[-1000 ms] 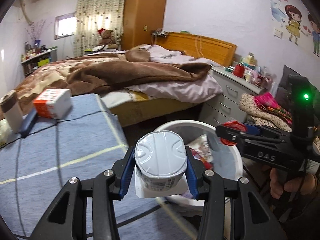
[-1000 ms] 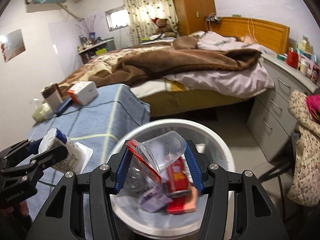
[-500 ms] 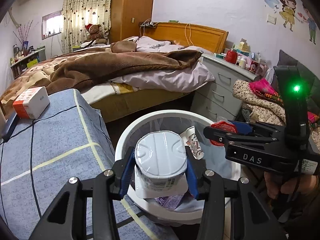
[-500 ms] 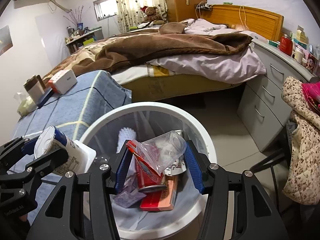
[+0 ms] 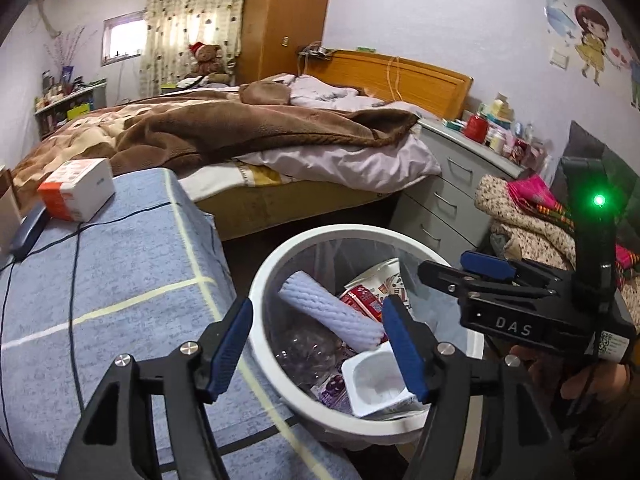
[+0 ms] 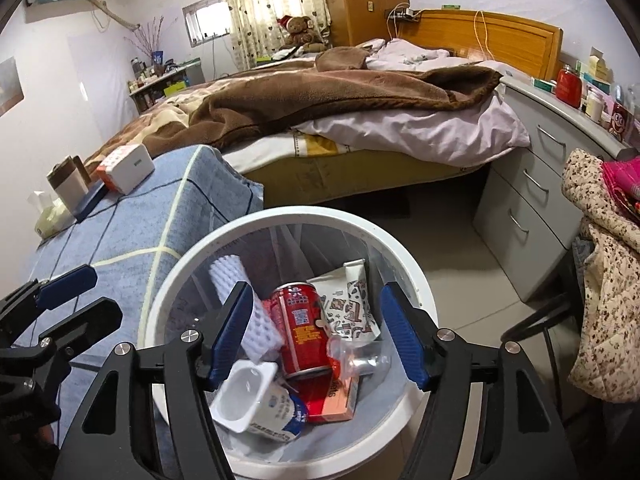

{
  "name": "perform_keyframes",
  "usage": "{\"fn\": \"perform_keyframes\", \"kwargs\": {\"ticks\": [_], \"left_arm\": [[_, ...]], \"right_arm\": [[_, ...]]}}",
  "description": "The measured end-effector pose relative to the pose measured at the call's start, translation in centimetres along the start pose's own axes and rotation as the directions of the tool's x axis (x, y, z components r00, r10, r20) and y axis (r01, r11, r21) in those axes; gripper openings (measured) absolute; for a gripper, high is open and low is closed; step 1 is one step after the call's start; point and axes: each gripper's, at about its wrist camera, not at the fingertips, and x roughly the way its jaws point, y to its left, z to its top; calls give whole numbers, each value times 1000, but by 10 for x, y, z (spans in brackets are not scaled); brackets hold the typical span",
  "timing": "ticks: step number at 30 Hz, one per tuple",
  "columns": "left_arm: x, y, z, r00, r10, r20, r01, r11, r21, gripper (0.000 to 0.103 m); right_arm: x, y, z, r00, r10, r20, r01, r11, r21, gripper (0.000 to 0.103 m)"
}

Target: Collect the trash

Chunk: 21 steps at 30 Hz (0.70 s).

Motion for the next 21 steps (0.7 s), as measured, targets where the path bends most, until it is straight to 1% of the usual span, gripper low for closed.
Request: {"fn": "perform_keyframes", "kwargs": {"ticks": [7, 10, 14, 17, 21], "left_arm": [[-29, 15, -11, 996, 88, 36, -86, 995, -50, 71], [-43, 20, -19, 989, 136, 51, -133, 989, -62, 75], [-65, 27, -31, 975, 211, 69, -205, 975, -86, 76], [-84, 31, -42, 960, 263, 94, -253, 962, -106, 76], [-109, 37, -54, 935, 330, 129, -310, 939, -149, 76]], "right_arm": [[-21, 20, -5, 997, 32, 64, -31, 999, -23, 68], [-29, 30, -10, 995, 53, 86, -50, 998, -39, 68], [-41, 46, -19, 990, 83, 117, -76, 995, -69, 68], [-48, 55, -27, 985, 105, 139, -94, 992, -83, 68], [-56, 66, -37, 978, 122, 169, -102, 987, -121, 68]]}}
